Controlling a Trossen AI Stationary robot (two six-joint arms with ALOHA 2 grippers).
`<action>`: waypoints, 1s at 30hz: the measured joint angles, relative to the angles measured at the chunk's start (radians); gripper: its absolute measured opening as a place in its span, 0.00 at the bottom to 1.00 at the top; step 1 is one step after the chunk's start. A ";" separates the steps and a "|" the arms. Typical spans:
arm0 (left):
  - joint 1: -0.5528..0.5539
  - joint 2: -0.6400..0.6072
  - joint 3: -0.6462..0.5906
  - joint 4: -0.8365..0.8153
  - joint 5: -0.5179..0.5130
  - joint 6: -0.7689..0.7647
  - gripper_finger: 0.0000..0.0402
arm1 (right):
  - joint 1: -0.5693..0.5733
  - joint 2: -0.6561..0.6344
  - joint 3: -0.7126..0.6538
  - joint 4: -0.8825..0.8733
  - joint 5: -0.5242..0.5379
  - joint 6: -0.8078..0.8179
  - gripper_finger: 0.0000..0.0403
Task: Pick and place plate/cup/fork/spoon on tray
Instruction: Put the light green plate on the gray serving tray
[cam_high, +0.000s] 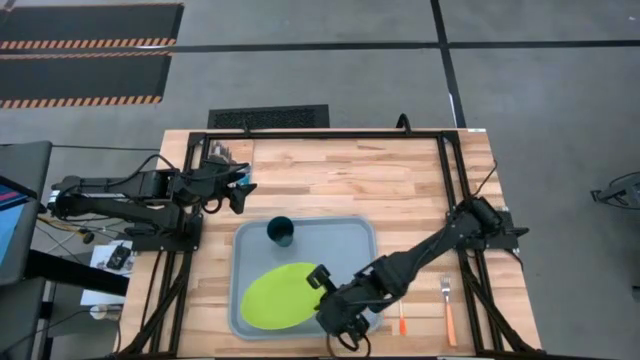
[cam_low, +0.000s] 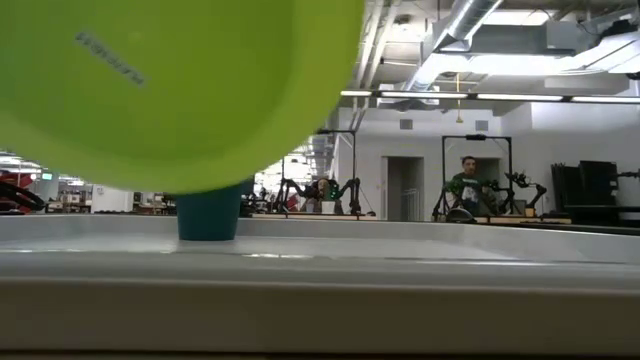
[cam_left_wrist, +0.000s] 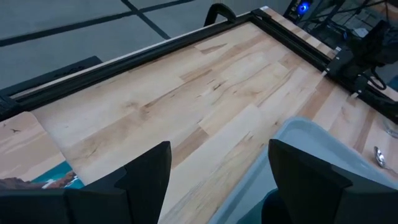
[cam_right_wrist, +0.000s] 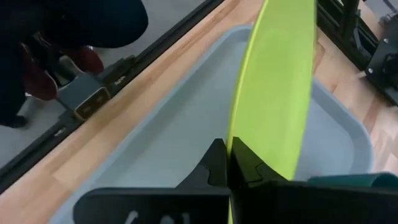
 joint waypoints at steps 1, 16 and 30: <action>0.000 0.000 0.000 0.002 0.000 0.000 0.64 | -0.005 0.004 0.002 0.002 -0.001 -0.020 0.00; 0.000 0.000 0.000 0.003 -0.009 -0.002 0.64 | -0.066 0.056 -0.003 0.015 -0.003 -0.101 0.00; 0.000 0.000 0.000 -0.001 -0.010 -0.006 0.64 | -0.092 0.111 -0.001 0.046 -0.027 -0.101 0.08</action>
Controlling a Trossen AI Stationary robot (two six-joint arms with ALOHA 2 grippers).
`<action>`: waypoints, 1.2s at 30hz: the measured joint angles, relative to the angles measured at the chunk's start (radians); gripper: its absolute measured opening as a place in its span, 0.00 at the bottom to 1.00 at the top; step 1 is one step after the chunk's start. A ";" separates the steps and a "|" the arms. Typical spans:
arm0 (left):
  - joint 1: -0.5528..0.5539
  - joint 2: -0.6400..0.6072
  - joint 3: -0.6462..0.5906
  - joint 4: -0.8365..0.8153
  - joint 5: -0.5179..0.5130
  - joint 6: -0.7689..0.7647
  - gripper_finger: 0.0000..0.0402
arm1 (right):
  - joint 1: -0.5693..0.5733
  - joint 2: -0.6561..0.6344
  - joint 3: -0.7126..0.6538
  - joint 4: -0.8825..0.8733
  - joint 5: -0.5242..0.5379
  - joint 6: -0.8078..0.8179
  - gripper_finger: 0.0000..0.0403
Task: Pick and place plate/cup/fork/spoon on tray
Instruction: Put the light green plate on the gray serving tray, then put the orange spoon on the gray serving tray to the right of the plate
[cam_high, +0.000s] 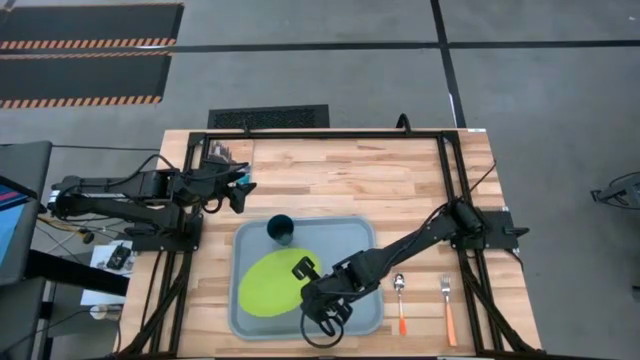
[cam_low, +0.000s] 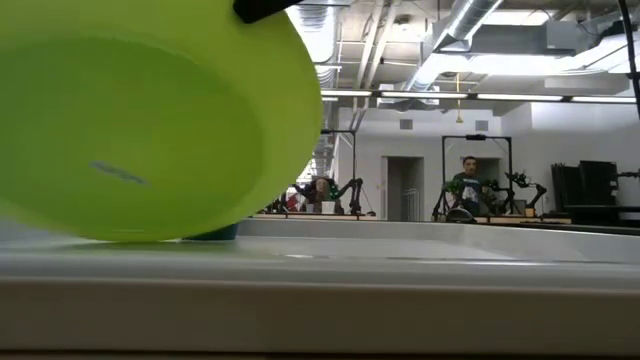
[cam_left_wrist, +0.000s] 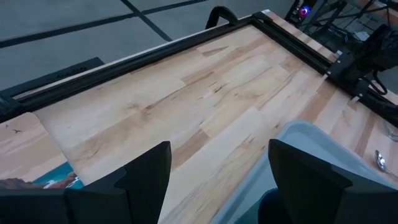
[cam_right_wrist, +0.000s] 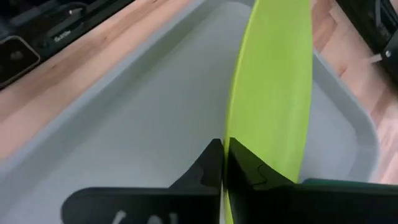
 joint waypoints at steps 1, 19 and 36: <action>0.000 0.000 0.000 -0.003 0.001 0.000 0.64 | 0.000 0.000 0.000 -0.002 -0.001 0.008 0.09; 0.000 0.000 0.000 -0.022 0.019 0.000 0.64 | -0.013 -0.002 0.000 -0.003 -0.106 0.123 0.39; 0.000 0.000 0.000 -0.031 0.075 0.011 0.64 | 0.060 -0.170 -0.002 -0.557 -0.215 1.029 0.48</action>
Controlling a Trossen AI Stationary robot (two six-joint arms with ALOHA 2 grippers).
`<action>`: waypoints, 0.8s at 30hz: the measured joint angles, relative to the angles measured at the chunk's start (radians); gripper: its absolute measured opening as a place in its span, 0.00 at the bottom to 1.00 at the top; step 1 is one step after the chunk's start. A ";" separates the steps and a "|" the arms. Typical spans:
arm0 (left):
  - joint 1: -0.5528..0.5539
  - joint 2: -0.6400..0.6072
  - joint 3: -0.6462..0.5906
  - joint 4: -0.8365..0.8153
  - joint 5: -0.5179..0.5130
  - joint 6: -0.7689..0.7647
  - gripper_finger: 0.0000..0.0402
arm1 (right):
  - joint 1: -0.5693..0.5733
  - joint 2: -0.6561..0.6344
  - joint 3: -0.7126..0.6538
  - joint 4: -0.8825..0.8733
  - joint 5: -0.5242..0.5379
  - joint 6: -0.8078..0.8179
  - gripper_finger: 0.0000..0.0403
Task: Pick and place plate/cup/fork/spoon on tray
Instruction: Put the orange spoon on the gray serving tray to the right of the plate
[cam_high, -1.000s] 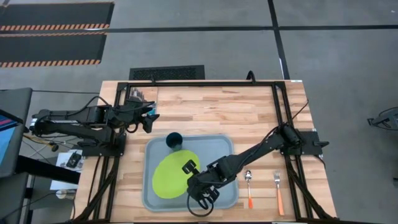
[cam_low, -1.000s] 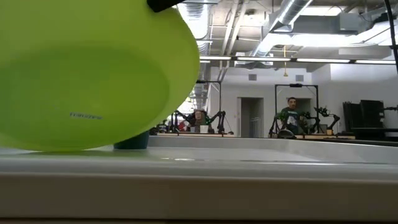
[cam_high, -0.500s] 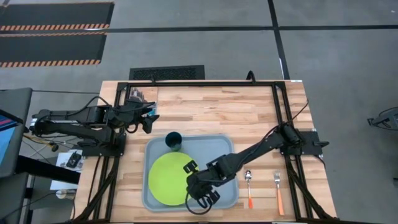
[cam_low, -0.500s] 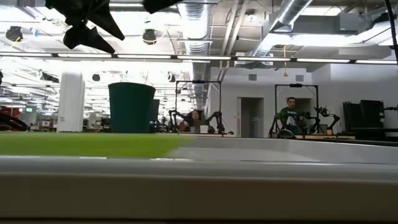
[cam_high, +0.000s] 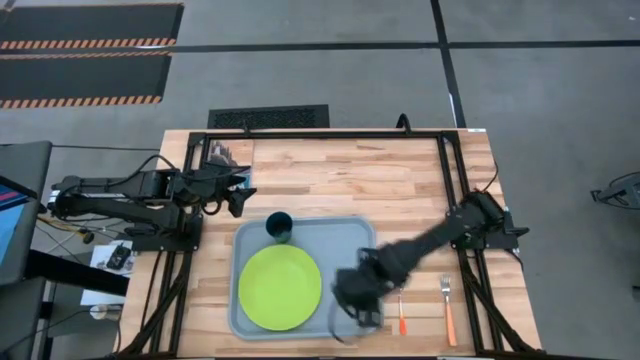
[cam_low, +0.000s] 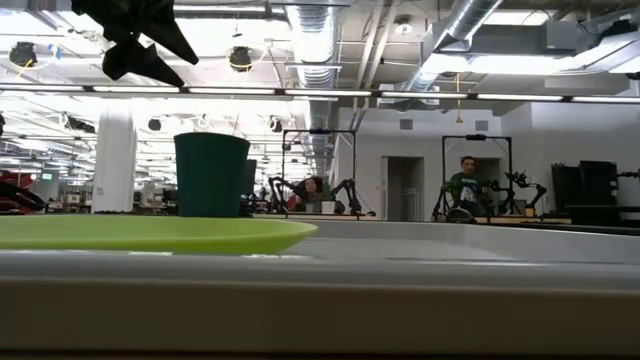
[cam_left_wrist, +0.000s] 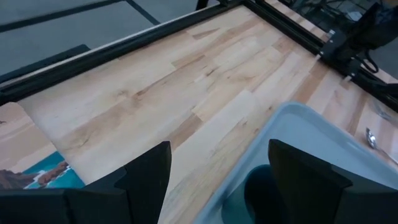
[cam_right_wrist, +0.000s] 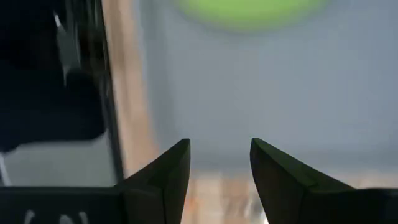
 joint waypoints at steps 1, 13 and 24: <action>0.000 0.000 0.000 -0.001 0.009 0.000 0.64 | 0.029 -0.013 0.000 -0.020 -0.007 0.037 0.48; 0.001 0.000 0.000 0.030 0.028 -0.006 0.64 | 0.449 -0.186 0.001 -0.241 0.390 0.968 0.46; 0.001 0.000 0.000 0.043 0.068 0.006 0.64 | 0.627 -0.185 -0.169 -0.307 0.452 1.594 0.56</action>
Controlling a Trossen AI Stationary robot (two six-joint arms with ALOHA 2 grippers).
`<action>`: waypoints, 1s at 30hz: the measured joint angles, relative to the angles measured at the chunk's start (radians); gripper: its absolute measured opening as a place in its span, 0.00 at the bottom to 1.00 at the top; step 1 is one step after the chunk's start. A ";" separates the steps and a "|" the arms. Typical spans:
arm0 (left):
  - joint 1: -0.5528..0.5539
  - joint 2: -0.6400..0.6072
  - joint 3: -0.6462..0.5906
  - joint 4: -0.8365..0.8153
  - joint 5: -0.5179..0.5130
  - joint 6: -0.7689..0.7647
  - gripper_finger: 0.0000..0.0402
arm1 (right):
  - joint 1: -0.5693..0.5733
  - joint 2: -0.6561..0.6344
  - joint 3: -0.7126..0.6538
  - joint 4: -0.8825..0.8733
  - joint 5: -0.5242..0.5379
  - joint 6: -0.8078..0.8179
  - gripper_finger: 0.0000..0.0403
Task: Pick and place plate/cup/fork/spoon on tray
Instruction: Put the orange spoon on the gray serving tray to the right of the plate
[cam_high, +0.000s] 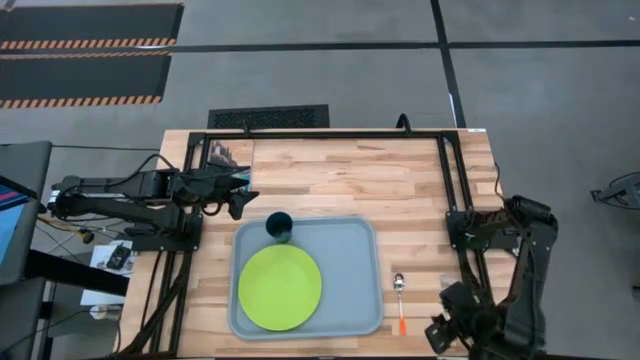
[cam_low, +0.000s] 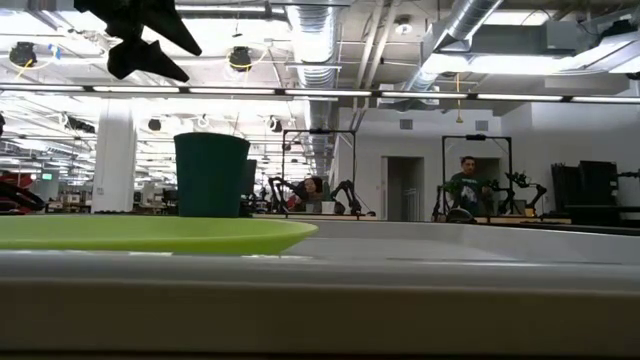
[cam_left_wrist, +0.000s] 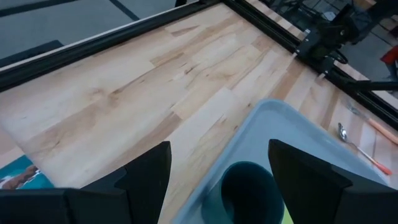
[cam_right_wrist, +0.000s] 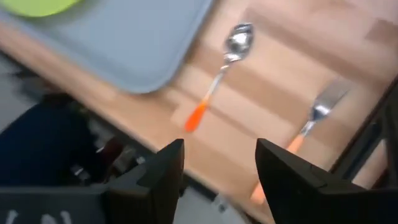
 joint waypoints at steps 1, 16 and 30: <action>0.000 0.000 0.000 0.000 0.000 0.001 0.64 | -0.006 0.000 -0.023 0.000 0.000 0.000 0.56; 0.000 0.000 0.000 -0.001 -0.012 0.067 0.64 | -0.328 -0.064 -0.402 0.361 -0.206 -0.282 0.56; 0.000 0.000 0.000 -0.011 -0.011 0.086 0.64 | -0.390 -0.064 -0.689 0.786 -0.292 -0.279 0.51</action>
